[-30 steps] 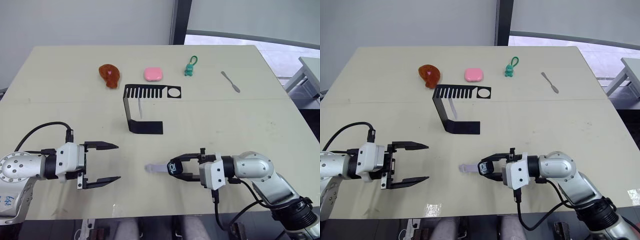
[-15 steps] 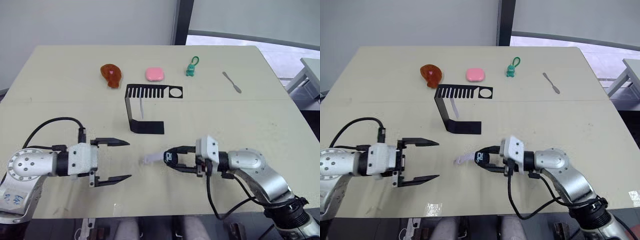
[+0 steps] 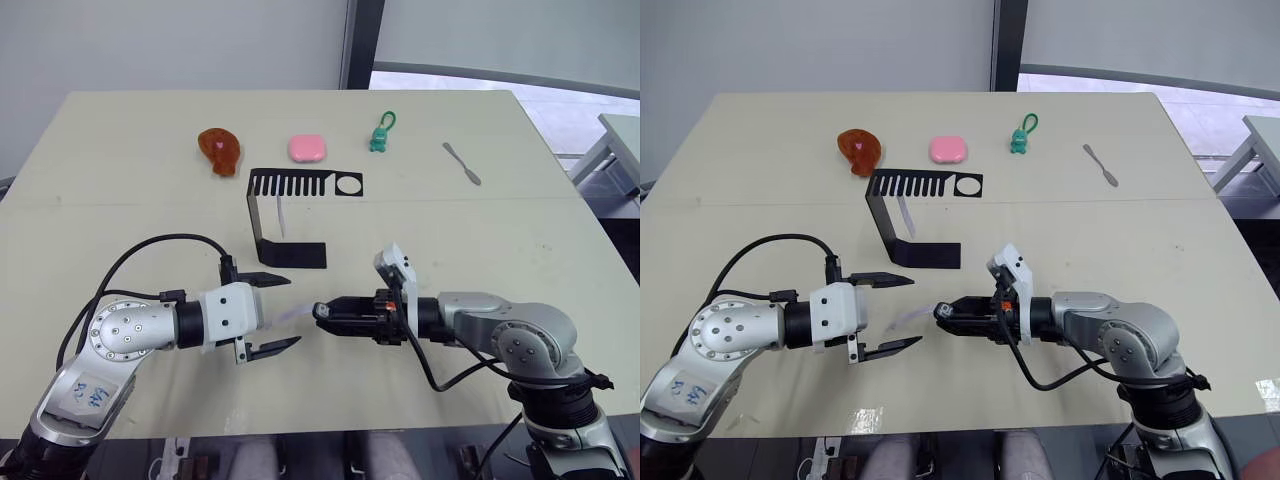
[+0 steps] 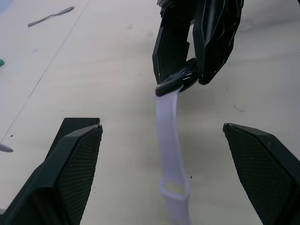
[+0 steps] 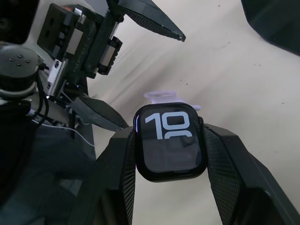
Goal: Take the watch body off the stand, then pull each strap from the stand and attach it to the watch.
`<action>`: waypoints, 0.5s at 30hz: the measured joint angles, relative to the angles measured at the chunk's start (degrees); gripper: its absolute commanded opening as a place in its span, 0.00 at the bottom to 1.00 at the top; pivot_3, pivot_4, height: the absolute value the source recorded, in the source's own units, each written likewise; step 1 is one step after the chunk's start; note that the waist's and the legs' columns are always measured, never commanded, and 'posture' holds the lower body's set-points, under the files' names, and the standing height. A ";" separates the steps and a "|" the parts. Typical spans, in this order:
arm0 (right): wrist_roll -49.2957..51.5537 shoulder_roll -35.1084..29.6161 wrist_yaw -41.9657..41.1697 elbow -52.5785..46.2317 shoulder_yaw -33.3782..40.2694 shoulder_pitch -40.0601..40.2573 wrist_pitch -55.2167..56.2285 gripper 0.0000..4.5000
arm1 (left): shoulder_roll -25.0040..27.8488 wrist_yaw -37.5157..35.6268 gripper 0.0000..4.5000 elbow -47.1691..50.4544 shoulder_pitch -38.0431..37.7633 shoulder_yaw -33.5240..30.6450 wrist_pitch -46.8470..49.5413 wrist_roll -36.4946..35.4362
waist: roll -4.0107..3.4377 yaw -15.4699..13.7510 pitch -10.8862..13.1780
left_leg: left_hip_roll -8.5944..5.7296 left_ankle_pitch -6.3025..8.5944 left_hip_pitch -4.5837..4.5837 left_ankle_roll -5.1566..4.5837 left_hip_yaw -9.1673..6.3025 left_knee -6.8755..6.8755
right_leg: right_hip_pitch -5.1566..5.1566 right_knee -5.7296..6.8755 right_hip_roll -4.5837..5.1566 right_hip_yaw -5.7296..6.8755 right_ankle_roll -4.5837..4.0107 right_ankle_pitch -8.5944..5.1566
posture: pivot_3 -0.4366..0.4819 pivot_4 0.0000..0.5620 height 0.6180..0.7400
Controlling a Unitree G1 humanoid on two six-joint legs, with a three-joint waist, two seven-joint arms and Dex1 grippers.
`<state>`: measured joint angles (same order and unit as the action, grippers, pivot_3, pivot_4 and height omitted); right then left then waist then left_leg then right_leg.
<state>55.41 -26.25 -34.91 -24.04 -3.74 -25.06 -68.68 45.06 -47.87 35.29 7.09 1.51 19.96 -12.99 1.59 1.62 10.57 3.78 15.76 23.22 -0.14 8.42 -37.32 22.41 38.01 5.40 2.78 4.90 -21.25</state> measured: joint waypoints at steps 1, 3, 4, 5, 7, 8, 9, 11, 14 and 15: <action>0.76 0.31 0.82 0.00 0.16 -0.53 -1.10 0.35 | -0.51 0.42 0.99 -0.05 0.27 0.66 -0.04 0.27 | 0.00 -0.02 0.00 | 0.00 0.00 0.00 0.00 0.00 -0.01 | 0.00 0.00 0.00 0.00 0.00 0.00 | 0.48 0.27 1.00; 1.99 0.54 2.03 0.00 0.72 -1.07 -2.72 0.35 | -2.16 1.18 0.87 -0.13 0.55 1.99 -0.15 0.95 | 0.00 -0.04 0.00 | -0.01 0.00 0.01 0.00 0.00 -0.01 | 0.00 0.00 0.00 0.01 0.00 0.00 | 0.48 0.27 1.00; 2.44 0.57 2.55 0.00 1.02 -1.15 -3.25 0.35 | -2.66 1.61 0.79 -0.24 0.65 2.49 -0.16 1.31 | 0.00 -0.05 0.00 | -0.01 0.00 0.02 0.00 -0.01 -0.01 | 0.00 0.00 0.01 0.01 0.00 0.00 | 0.48 0.27 1.00; 2.64 0.60 2.95 0.00 1.37 -1.18 -3.77 0.35 | -2.98 1.94 0.70 -0.29 0.83 2.85 -0.16 1.56 | 0.00 -0.06 0.00 | -0.01 0.00 0.02 -0.01 0.00 -0.01 | 0.00 0.00 0.01 0.01 0.00 0.00 | 0.48 0.27 1.00; 3.07 0.79 3.72 0.00 1.76 -1.36 -4.50 0.35 | -3.75 2.12 0.70 -0.31 1.26 3.37 -0.16 1.90 | 0.01 -0.06 0.00 | -0.02 0.00 0.02 -0.01 0.00 -0.02 | -0.01 0.00 0.01 0.01 0.00 0.00 | 0.48 0.27 1.00; 3.35 1.16 4.19 0.00 1.78 -1.60 -5.12 0.35 | -3.87 2.14 0.70 -0.31 1.28 3.81 -0.15 2.03 | 0.01 -0.05 -0.01 | -0.02 0.00 0.02 -0.01 -0.01 -0.01 | 0.00 0.00 0.00 0.01 0.00 0.00 | 0.48 0.27 1.00; 3.63 1.29 4.48 0.00 1.78 -1.60 -5.37 0.35 | -4.03 2.20 0.70 -0.31 1.28 4.04 -0.11 2.05 | 0.01 -0.03 -0.01 | -0.01 0.00 0.02 0.00 0.00 -0.01 | 0.00 0.01 0.00 0.01 0.00 0.00 | 0.48 0.27 1.00; 3.95 1.29 5.12 0.00 1.87 -1.60 -6.17 0.35 | -5.12 2.86 0.70 -0.30 1.27 4.08 0.23 2.00 | 0.01 0.02 -0.01 | 0.01 0.00 0.02 0.00 0.00 0.00 | 0.01 0.01 -0.01 0.01 0.00 0.00 | 0.48 0.27 1.00; 4.65 1.39 6.00 0.11 1.98 -1.64 -7.35 0.35 | -6.04 3.54 0.70 -0.29 1.24 4.04 1.41 1.81 | 0.01 0.00 -0.01 | 0.00 0.00 0.02 0.00 0.00 -0.01 | 0.01 0.01 0.00 0.01 0.00 0.00 | 0.48 0.27 1.00; 4.91 1.43 6.27 0.16 2.07 -1.67 -7.76 0.35 | -6.17 3.71 0.70 -0.29 1.22 3.99 1.80 1.76 | 0.01 -0.02 -0.01 | -0.01 0.00 0.02 0.00 0.00 -0.01 | 0.01 0.01 0.00 0.01 0.00 0.00 | 0.48 0.27 1.00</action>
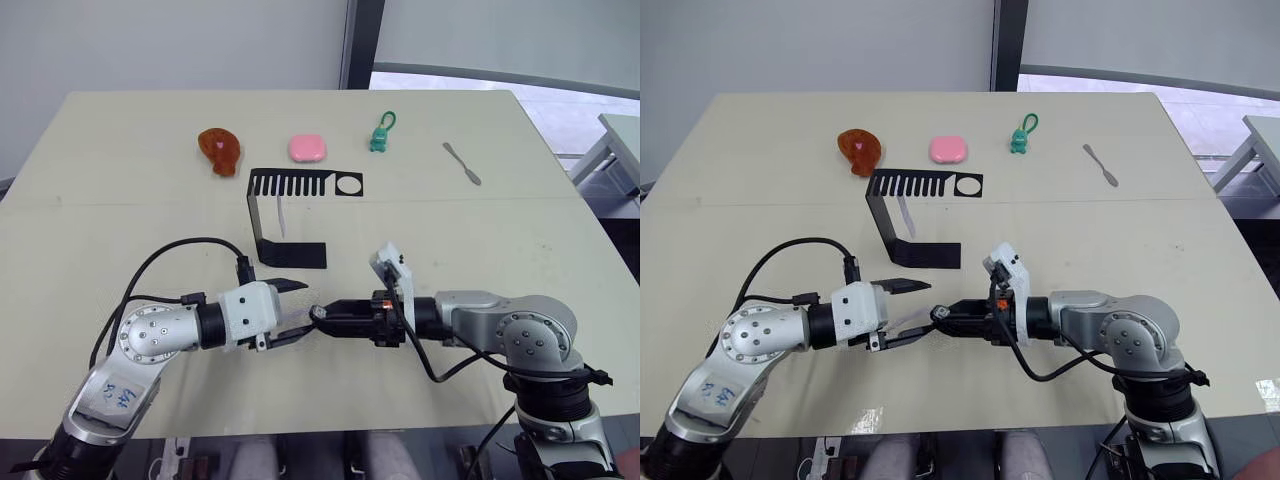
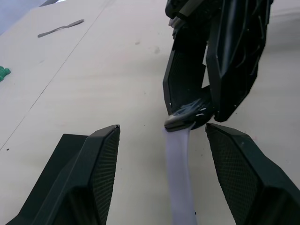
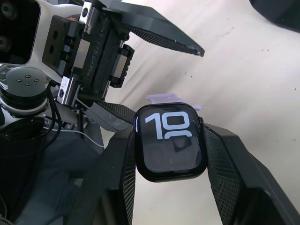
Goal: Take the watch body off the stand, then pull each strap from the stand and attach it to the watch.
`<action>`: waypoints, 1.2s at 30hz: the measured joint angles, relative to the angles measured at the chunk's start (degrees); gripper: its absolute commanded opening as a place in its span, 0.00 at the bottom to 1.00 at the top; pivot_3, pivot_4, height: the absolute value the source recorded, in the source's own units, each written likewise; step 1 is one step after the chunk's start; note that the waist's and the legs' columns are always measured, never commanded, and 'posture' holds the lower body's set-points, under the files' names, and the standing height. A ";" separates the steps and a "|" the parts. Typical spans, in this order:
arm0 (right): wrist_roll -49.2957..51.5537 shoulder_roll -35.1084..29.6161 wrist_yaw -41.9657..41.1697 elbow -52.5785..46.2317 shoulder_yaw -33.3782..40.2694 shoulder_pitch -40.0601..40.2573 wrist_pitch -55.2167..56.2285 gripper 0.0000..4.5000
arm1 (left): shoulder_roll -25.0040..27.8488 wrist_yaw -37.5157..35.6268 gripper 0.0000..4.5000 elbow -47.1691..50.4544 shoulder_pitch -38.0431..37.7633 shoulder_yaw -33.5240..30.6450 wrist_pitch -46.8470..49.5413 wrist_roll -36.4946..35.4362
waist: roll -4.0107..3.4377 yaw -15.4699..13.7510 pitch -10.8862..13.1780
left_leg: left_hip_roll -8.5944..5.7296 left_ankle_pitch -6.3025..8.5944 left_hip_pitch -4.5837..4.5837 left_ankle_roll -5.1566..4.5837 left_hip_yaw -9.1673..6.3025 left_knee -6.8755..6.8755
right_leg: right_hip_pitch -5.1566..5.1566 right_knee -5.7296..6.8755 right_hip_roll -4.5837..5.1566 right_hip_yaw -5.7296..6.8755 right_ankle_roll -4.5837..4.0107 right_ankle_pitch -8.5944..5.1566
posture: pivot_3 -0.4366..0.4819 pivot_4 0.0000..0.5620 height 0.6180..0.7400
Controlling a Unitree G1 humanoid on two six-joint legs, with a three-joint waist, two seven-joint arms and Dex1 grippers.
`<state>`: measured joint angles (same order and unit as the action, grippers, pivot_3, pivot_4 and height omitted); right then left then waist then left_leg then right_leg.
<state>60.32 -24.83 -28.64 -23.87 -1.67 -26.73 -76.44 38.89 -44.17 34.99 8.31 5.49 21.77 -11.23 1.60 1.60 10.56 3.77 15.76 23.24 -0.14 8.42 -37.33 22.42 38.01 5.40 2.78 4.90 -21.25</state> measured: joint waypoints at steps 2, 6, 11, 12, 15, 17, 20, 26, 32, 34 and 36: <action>0.68 0.52 0.73 0.68 0.36 -0.38 -0.77 0.35 | -0.13 0.41 0.70 0.00 -0.01 -0.07 0.65 -0.05 | 0.00 0.01 0.00 | 0.00 0.00 0.00 0.00 0.00 0.00 | 0.00 0.00 0.00 0.00 0.00 0.00 | 0.48 0.27 1.00; 2.14 1.43 1.95 1.70 1.20 -1.28 -2.36 0.35 | 0.13 0.34 0.70 0.00 -0.04 -0.06 0.69 0.05 | 0.00 0.01 0.00 | 0.00 0.00 0.00 0.00 0.00 0.00 | 0.00 0.00 0.00 0.00 0.00 0.00 | 0.48 0.27 1.00; 3.87 2.29 3.72 2.08 2.19 -1.42 -3.86 0.35 | 0.83 0.13 0.70 -0.02 -0.36 0.08 0.02 0.67 | 0.00 0.00 0.00 | 0.00 0.00 0.00 0.00 0.00 0.01 | 0.00 -0.01 0.00 0.00 0.00 0.00 | 0.48 0.27 1.00; 4.18 2.57 4.08 2.11 2.19 -1.42 -4.03 0.35 | 0.85 0.13 0.70 -0.03 -0.37 0.09 -0.11 0.81 | 0.00 0.02 0.00 | 0.00 0.00 0.00 0.00 0.00 0.01 | 0.00 -0.01 0.00 0.00 0.00 0.00 | 0.48 0.27 1.00; 4.71 2.87 4.79 2.36 2.26 -1.48 -4.67 0.35 | 0.88 0.08 0.70 -0.12 -0.44 0.14 -0.67 1.30 | 0.00 0.01 0.00 | 0.00 0.00 0.00 0.00 0.00 0.01 | 0.00 -0.01 0.00 0.00 0.00 0.00 | 0.48 0.27 1.00; 5.26 2.90 5.28 2.65 2.27 -1.49 -4.89 0.35 | 0.87 0.07 0.70 -0.25 -0.68 0.15 -0.89 1.54 | 0.00 0.01 0.00 | 0.00 0.00 0.00 0.00 0.00 0.01 | 0.00 -0.01 0.00 0.00 0.00 0.00 | 0.48 0.27 1.00; 5.76 2.89 5.82 2.84 2.30 -1.50 -5.00 0.35 | 0.88 -0.18 0.70 -1.04 -0.74 0.20 -1.28 1.92 | 0.00 0.01 0.00 | 0.00 0.00 0.00 0.00 0.00 0.01 | 0.01 -0.01 0.00 0.00 0.00 0.00 | 0.48 0.27 1.00; 6.40 2.79 6.30 2.99 2.31 -1.50 -5.03 0.35 | 1.03 -0.57 0.70 -1.85 -0.77 0.42 -1.90 2.45 | 0.00 0.00 0.00 | 0.00 0.00 0.01 0.00 0.00 0.02 | 0.01 -0.02 0.01 0.00 0.00 0.00 | 0.48 0.27 1.00; 6.65 2.70 6.37 3.03 2.31 -1.50 -5.03 0.35 | 0.25 -0.55 0.43 -1.83 -0.77 1.52 -1.86 2.43 | 0.00 0.02 0.00 | 0.01 0.00 0.01 0.00 0.00 0.02 | 0.01 -0.02 0.00 0.00 0.00 0.00 | 0.48 0.27 1.00; 6.65 2.70 6.38 3.06 2.31 -1.50 -5.02 0.35 | 0.19 -0.53 0.21 -1.83 -0.77 1.76 -1.84 2.42 | 0.00 0.01 0.00 | 0.00 0.00 0.01 0.00 0.00 0.03 | 0.01 -0.02 0.00 0.00 0.00 0.00 | 0.48 0.27 1.00; 6.64 2.70 6.43 3.14 2.46 -1.50 -4.84 0.35 | 0.17 -0.60 0.01 -1.82 -0.77 1.98 -1.83 2.41 | 0.00 0.00 0.00 | 0.00 0.00 0.01 -0.01 0.00 0.03 | 0.01 -0.03 0.01 0.00 0.00 0.00 | 0.48 0.27 1.00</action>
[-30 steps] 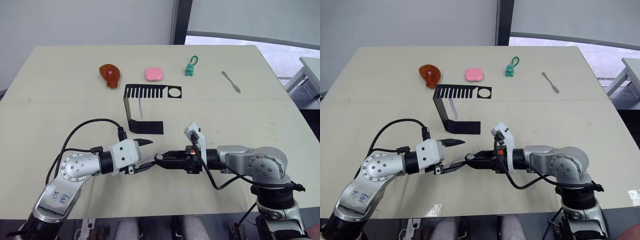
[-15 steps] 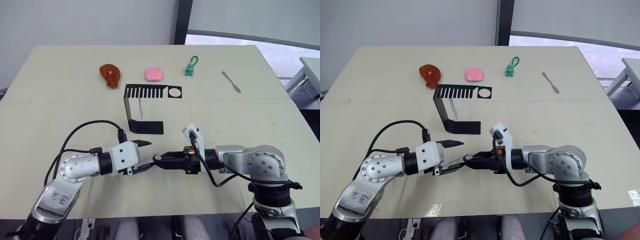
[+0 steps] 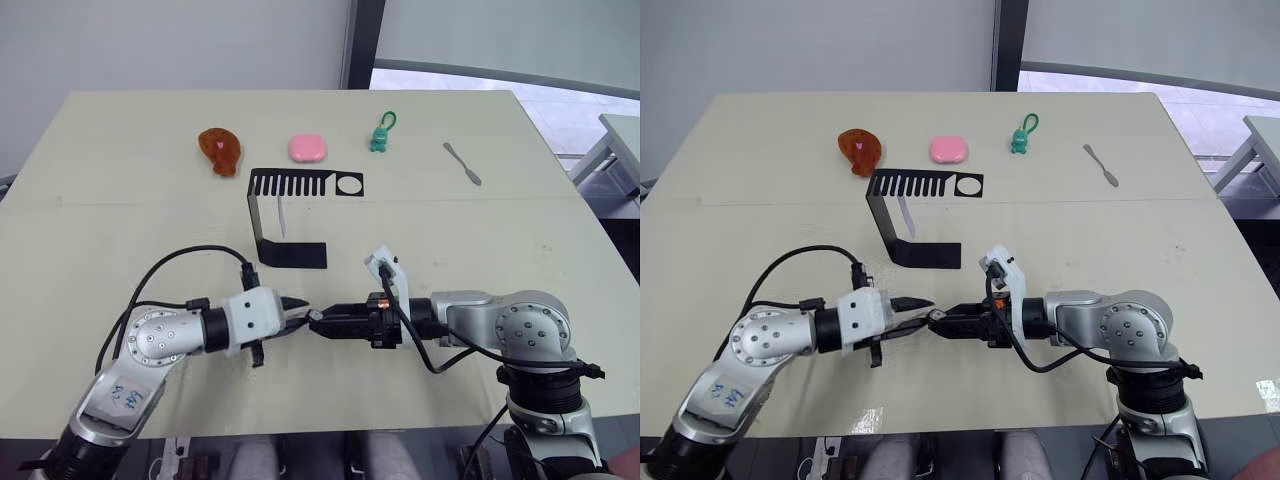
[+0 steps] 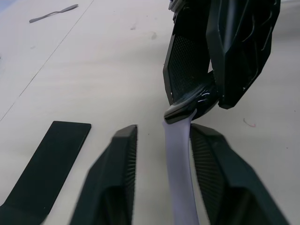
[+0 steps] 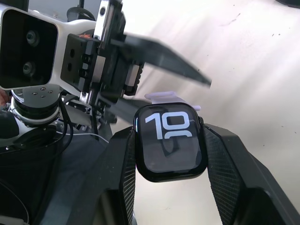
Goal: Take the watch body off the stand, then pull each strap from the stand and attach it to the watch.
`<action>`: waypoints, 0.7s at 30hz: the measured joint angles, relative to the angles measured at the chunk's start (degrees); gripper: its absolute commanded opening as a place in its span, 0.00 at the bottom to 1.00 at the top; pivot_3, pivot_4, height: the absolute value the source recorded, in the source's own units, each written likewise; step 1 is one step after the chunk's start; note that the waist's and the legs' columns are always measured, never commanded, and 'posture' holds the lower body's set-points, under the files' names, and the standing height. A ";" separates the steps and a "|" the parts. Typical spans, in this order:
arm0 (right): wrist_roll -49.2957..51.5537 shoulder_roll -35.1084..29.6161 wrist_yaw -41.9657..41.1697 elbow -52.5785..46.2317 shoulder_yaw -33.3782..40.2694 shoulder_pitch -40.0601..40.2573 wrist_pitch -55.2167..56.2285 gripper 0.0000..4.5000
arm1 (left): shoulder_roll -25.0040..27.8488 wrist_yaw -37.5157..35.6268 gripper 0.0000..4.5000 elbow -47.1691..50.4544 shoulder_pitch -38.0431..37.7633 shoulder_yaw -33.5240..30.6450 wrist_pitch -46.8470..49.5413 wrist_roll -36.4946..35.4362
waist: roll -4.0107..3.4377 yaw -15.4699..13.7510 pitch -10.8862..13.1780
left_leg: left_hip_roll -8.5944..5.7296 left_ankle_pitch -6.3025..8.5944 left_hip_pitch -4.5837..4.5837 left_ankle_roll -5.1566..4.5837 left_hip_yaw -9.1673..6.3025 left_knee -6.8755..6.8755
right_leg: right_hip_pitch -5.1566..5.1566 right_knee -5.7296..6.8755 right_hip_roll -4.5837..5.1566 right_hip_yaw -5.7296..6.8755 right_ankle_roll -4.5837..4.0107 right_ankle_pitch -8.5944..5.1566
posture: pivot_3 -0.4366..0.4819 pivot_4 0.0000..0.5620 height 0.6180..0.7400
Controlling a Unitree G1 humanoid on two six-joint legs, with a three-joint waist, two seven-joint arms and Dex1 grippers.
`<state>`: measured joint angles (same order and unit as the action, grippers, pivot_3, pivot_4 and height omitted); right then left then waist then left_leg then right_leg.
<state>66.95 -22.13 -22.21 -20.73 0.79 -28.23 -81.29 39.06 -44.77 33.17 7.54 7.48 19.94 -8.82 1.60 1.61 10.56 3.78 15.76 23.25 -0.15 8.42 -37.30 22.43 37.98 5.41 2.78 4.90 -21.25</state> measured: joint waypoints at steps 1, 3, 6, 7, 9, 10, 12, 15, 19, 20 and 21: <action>0.02 -0.01 0.00 0.05 0.16 -0.01 0.00 0.35 | 0.00 0.04 0.01 -0.01 0.00 0.05 0.04 0.01 | 0.00 0.00 0.00 | 0.00 0.00 0.00 0.00 0.00 0.00 | 0.00 0.00 0.00 0.00 0.00 0.00 | 0.48 0.27 1.00; 0.06 -0.01 0.00 0.07 0.16 -0.01 -0.01 0.35 | 0.01 0.06 0.01 -0.01 0.00 0.05 0.04 0.03 | 0.00 0.01 0.00 | 0.00 0.00 0.00 0.00 0.00 0.01 | 0.00 -0.01 0.00 0.00 0.00 0.00 | 0.48 0.27 1.00; 0.06 -0.01 0.00 0.07 0.16 -0.01 -0.01 0.35 | 0.01 0.07 0.01 -0.01 0.00 0.05 0.04 0.05 | 0.00 0.01 0.00 | 0.00 0.00 0.00 0.00 0.00 0.01 | 0.00 -0.01 0.00 0.00 0.00 0.00 | 0.48 0.27 1.00; 0.06 0.00 0.00 0.07 0.16 -0.01 -0.01 0.35 | 0.01 0.08 0.01 -0.01 0.00 0.05 0.04 0.05 | 0.00 0.01 0.00 | 0.00 0.00 0.00 0.00 0.00 0.01 | 0.00 -0.01 0.00 0.00 0.00 0.00 | 0.48 0.27 1.00; 0.06 0.00 0.00 0.07 0.16 -0.01 -0.01 0.35 | 0.00 0.09 0.01 -0.01 0.01 0.06 0.05 0.05 | 0.00 0.00 0.00 | 0.00 0.00 0.00 0.00 0.00 0.01 | 0.00 -0.01 0.00 0.00 0.00 0.00 | 0.48 0.27 1.00; 0.06 0.00 0.00 0.07 0.16 -0.01 -0.01 0.35 | -0.02 0.11 0.01 -0.01 0.02 0.07 0.07 0.05 | 0.00 0.00 0.00 | 0.00 0.00 0.00 0.00 0.00 0.01 | 0.00 -0.01 0.00 0.00 0.00 0.00 | 0.48 0.27 1.00; 0.06 0.00 0.01 0.08 0.23 -0.01 -0.01 0.35 | -0.15 0.16 0.01 -0.01 0.06 0.09 0.19 0.05 | 0.00 0.01 0.00 | 0.00 0.00 0.00 0.00 0.00 0.01 | 0.00 -0.01 0.00 0.00 0.00 0.00 | 0.48 0.27 1.00; 0.05 0.01 0.10 0.09 0.24 -0.01 -0.02 0.35 | -0.20 0.16 0.01 0.01 0.18 0.13 0.54 0.03 | 0.00 0.01 0.00 | 0.00 0.00 0.00 0.00 0.00 0.01 | 0.00 -0.01 0.00 0.00 0.00 0.00 | 0.48 0.27 1.00; 0.08 0.16 0.34 0.09 0.59 -0.02 0.01 0.35 | -0.20 0.04 0.01 0.01 1.07 0.24 1.45 -0.06 | 0.00 0.00 0.00 | 0.00 0.00 0.01 0.00 0.00 0.01 | 0.00 -0.01 0.00 0.00 0.00 0.00 | 0.48 0.27 1.00; 0.09 0.19 0.37 0.09 0.67 -0.02 0.01 0.35 | -0.20 0.03 0.01 0.01 1.20 0.25 1.61 -0.10 | 0.00 0.01 0.00 | 0.00 0.00 0.00 0.00 0.00 0.01 | 0.00 -0.01 0.00 0.00 0.00 0.00 | 0.48 0.27 1.00; 0.09 0.21 0.43 0.09 0.71 -0.02 0.00 0.35 | -0.21 -0.01 0.01 0.01 1.35 0.28 1.90 -0.21 | 0.00 0.02 0.00 | 0.00 0.00 0.01 0.00 0.00 0.01 | 0.00 -0.01 0.00 0.00 0.00 0.00 | 0.48 0.27 1.00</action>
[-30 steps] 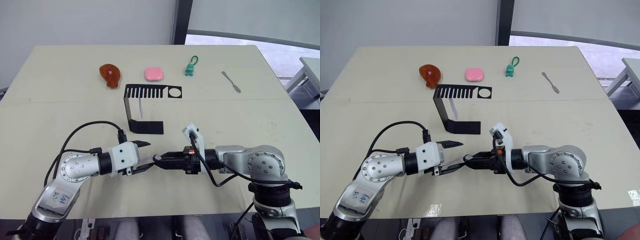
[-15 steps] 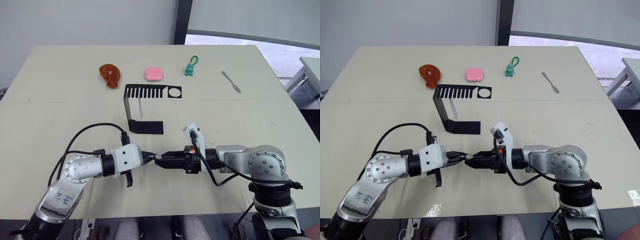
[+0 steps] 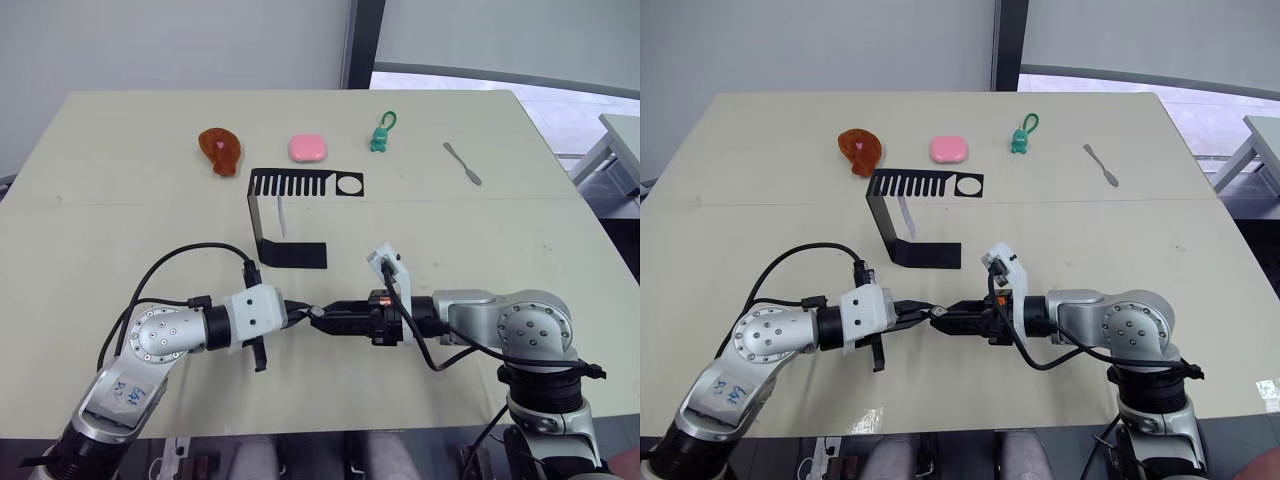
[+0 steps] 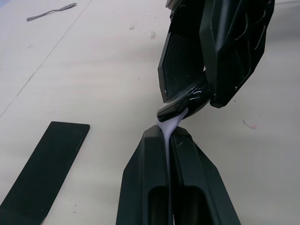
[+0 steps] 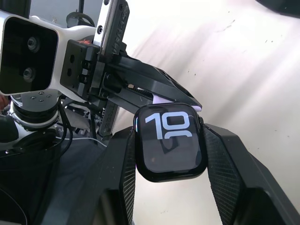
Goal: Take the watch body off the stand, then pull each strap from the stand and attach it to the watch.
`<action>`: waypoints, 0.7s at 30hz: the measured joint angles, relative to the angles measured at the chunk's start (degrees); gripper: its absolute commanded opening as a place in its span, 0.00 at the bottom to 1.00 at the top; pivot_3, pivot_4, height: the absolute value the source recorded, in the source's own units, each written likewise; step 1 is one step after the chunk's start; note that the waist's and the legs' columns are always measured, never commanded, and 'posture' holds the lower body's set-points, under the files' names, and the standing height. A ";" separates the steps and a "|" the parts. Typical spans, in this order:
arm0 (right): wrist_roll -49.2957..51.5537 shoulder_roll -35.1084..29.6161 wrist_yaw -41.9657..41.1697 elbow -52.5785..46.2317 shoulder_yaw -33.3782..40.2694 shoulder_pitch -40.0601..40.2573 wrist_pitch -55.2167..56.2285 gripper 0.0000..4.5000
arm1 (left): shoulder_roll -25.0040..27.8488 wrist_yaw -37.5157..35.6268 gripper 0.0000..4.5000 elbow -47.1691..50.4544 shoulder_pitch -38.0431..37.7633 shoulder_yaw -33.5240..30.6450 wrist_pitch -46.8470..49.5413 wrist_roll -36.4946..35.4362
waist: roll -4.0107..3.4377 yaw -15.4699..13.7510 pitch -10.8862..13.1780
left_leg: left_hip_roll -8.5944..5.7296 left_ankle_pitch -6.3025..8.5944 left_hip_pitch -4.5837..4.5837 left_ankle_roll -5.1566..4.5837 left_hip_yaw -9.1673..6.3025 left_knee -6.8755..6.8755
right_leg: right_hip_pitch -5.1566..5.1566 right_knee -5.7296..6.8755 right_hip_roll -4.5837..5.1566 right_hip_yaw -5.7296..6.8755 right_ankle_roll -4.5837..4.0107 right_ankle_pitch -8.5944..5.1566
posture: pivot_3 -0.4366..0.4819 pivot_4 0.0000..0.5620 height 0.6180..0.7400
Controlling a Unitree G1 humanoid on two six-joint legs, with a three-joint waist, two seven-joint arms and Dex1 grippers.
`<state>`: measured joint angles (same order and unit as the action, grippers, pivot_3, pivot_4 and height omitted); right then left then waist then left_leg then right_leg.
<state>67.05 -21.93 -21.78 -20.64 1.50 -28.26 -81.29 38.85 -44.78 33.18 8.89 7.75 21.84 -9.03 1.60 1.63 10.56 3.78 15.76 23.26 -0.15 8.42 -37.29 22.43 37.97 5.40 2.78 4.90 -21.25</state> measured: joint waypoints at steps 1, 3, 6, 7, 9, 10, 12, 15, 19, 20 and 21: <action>0.00 0.00 0.04 0.00 0.02 0.00 -0.01 0.35 | -0.03 -0.03 0.01 0.00 0.11 0.03 0.23 -0.05 | 0.00 0.00 0.00 | 0.00 0.00 0.00 0.00 0.00 0.00 | 0.00 0.00 0.00 0.00 0.00 0.00 | 0.48 0.27 1.00; 0.00 0.01 0.11 0.00 0.08 -0.01 -0.03 0.35 | -0.07 -0.08 0.01 0.00 0.35 0.06 0.64 -0.16 | 0.00 -0.01 0.00 | 0.00 0.00 0.00 0.00 0.00 0.00 | 0.00 0.00 0.00 0.00 0.00 0.00 | 0.48 0.27 1.00; 0.00 0.08 0.39 0.01 0.16 -0.10 -0.12 0.35 | -0.14 -0.16 0.01 0.07 0.67 0.09 1.31 -0.18 | 0.00 -0.01 0.00 | 0.00 0.00 0.00 0.00 0.00 0.00 | 0.00 0.00 0.00 0.00 0.00 0.00 | 0.48 0.27 1.00; 0.01 0.11 0.51 0.01 0.18 -0.14 -0.18 0.35 | -0.17 -0.16 0.01 0.07 0.71 0.09 1.44 -0.18 | 0.00 -0.01 0.00 | 0.00 0.00 0.00 0.00 0.00 0.00 | 0.00 0.00 0.00 0.00 0.00 0.00 | 0.48 0.27 1.00; 0.07 0.17 0.69 0.11 0.22 -0.21 -0.33 0.35 | -0.20 -0.16 0.01 0.11 0.77 0.12 1.70 -0.18 | 0.00 -0.01 0.00 | 0.00 0.00 0.00 0.00 0.00 0.00 | 0.00 0.00 0.00 0.00 0.00 0.00 | 0.48 0.27 1.00; 0.14 0.21 0.78 0.34 0.23 -0.34 -0.50 0.35 | -0.22 -0.16 0.01 0.12 0.82 0.14 1.92 -0.18 | 0.00 -0.01 0.00 | 0.00 0.00 0.00 0.00 0.00 0.00 | 0.00 0.00 0.00 0.00 0.00 0.00 | 0.48 0.27 1.00; 0.27 0.37 1.10 0.60 0.38 -0.58 -1.08 0.35 | -0.25 -0.16 0.01 0.13 0.88 0.21 2.20 -0.18 | 0.00 -0.01 0.00 | 0.00 0.00 0.00 0.00 0.00 0.00 | 0.00 0.00 0.00 0.00 0.00 0.00 | 0.48 0.27 1.00; 0.59 0.89 1.78 0.97 0.97 -0.70 -1.76 0.35 | -0.44 -0.13 0.01 0.16 0.95 0.25 2.64 -0.16 | 0.00 -0.01 0.00 | 0.00 0.00 0.00 0.00 0.00 0.00 | 0.00 -0.01 0.00 0.00 0.00 0.00 | 0.48 0.27 1.00; 0.76 1.16 2.47 1.13 1.26 -0.76 -2.67 0.35 | -0.45 -0.09 0.01 0.22 0.95 0.62 3.14 -0.14 | 0.00 -0.01 0.00 | 0.00 0.00 0.00 0.00 0.00 0.01 | 0.00 -0.01 0.00 0.00 0.00 0.00 | 0.48 0.27 1.00; 0.77 1.19 2.58 1.14 1.28 -0.77 -2.77 0.35 | -0.45 -0.06 0.01 0.22 0.95 0.67 3.19 -0.13 | 0.00 -0.01 0.00 | 0.00 0.00 0.00 0.00 0.00 0.01 | 0.00 -0.01 0.00 0.00 0.00 0.00 | 0.48 0.27 1.00; 0.77 1.25 2.70 1.15 1.32 -0.79 -2.90 0.35 | -0.45 -0.03 0.01 0.23 0.95 0.71 3.23 -0.12 | 0.00 -0.01 0.00 | 0.00 0.00 0.00 0.00 0.00 0.01 | 0.00 -0.01 0.00 0.00 0.00 0.00 | 0.48 0.27 1.00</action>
<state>67.82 -20.68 -19.08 -19.49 2.82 -29.05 -84.19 38.41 -44.81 33.41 9.83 8.47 25.07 -9.15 1.60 1.62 10.56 3.78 15.76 23.26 -0.15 8.42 -37.28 22.43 37.96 5.41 2.78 4.90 -21.25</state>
